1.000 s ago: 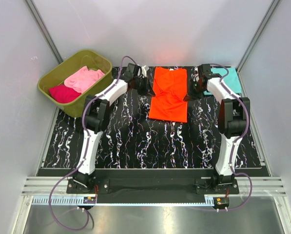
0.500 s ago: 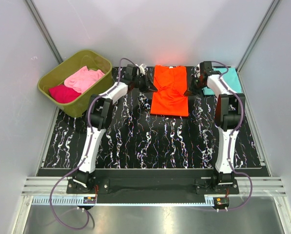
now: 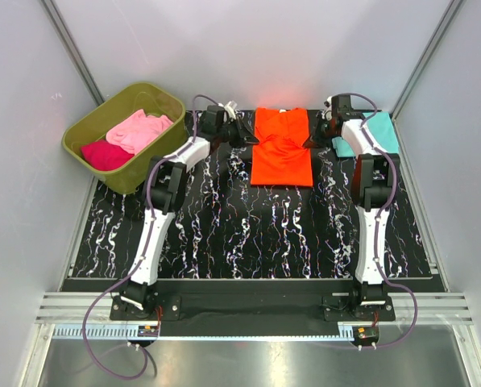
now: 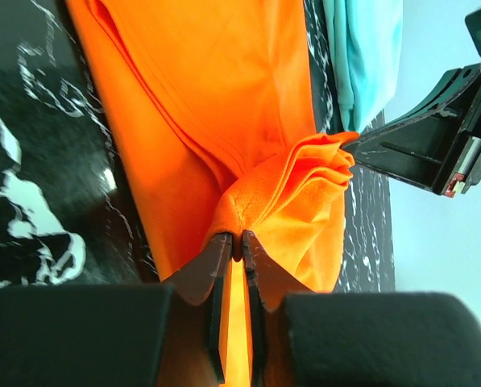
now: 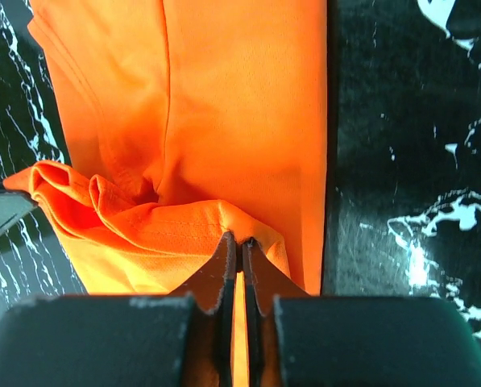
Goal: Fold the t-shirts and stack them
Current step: Fold the tshirt
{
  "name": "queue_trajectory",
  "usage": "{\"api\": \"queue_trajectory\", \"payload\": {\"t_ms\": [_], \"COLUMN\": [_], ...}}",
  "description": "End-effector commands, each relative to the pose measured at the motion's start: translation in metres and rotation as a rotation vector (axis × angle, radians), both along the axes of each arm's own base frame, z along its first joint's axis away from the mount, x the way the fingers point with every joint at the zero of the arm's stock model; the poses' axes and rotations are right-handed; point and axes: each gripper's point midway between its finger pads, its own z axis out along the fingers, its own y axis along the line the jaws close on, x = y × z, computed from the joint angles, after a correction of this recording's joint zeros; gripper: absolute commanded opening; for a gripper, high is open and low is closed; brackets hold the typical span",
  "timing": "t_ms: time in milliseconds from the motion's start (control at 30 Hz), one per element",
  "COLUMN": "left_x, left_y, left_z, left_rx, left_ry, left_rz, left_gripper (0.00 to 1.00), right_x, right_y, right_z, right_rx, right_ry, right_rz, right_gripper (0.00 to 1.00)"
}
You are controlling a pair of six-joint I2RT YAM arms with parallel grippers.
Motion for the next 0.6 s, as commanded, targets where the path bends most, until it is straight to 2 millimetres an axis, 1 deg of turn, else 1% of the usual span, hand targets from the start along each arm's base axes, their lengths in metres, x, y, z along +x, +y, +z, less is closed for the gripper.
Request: {"api": "queue_trajectory", "payload": {"t_ms": [0,33,100,133,167,200,233,267,300,333,367,400,433,467,500,533,567], "left_x": [0.026,0.027,0.029,0.029,0.029,0.026,0.025,0.023,0.024,0.022,0.016,0.015,0.012,0.002,-0.005,-0.011,-0.022], "left_y": [0.005,0.004,0.003,0.002,0.001,0.0,0.0,0.003,0.006,0.009,0.014,0.02,0.025,0.03,0.032,0.033,0.035], "left_z": [0.013,0.013,0.014,0.018,0.019,0.029,0.034,0.031,0.043,0.044,0.035,0.051,0.053,0.042,0.061,0.063,0.051], "left_rx": [-0.016,-0.017,-0.03,-0.044,-0.063,-0.079,-0.083,-0.065,-0.051,-0.029,0.012,0.026,0.045,0.065,0.062,0.071,0.088], "left_ry": [-0.095,-0.098,-0.11,-0.119,-0.143,-0.16,-0.172,-0.173,-0.195,-0.198,-0.183,-0.207,-0.217,-0.186,-0.214,-0.219,-0.196], "left_rz": [0.04,0.039,0.029,0.023,0.013,-0.003,-0.005,-0.008,-0.001,0.002,-0.006,0.007,0.006,0.002,-0.01,-0.02,-0.037], "left_gripper": [0.13,0.17,0.29,0.38,0.39,0.39,0.41,0.44,0.46,0.47,0.47,0.49,0.5,0.52,0.55,0.56,0.56], "right_x": [0.017,0.019,0.021,0.023,0.024,0.025,0.027,0.026,0.026,0.023,0.02,0.016,0.007,0.001,-0.004,-0.015,-0.022], "right_y": [-0.002,-0.002,-0.006,-0.008,-0.009,-0.011,-0.012,-0.015,-0.016,-0.017,-0.016,-0.016,-0.015,-0.015,-0.015,-0.014,-0.012], "right_z": [0.013,0.015,0.013,0.014,0.016,0.017,0.024,0.026,0.037,0.04,0.043,0.057,0.051,0.053,0.066,0.055,0.055], "right_rx": [0.017,0.016,0.012,0.01,0.003,0.002,0.004,0.004,0.008,0.012,0.01,0.015,0.016,0.019,0.022,0.023,0.031], "right_ry": [-0.066,-0.072,-0.072,-0.076,-0.079,-0.083,-0.095,-0.092,-0.104,-0.102,-0.097,-0.115,-0.09,-0.084,-0.099,-0.062,-0.054], "right_rz": [0.008,0.007,0.002,-0.001,-0.007,-0.011,-0.015,-0.022,-0.024,-0.024,-0.025,-0.024,-0.021,-0.017,-0.012,-0.007,0.004], "right_gripper": [0.07,0.09,0.11,0.12,0.19,0.25,0.29,0.33,0.42,0.44,0.47,0.5,0.52,0.54,0.55,0.56,0.57]}}
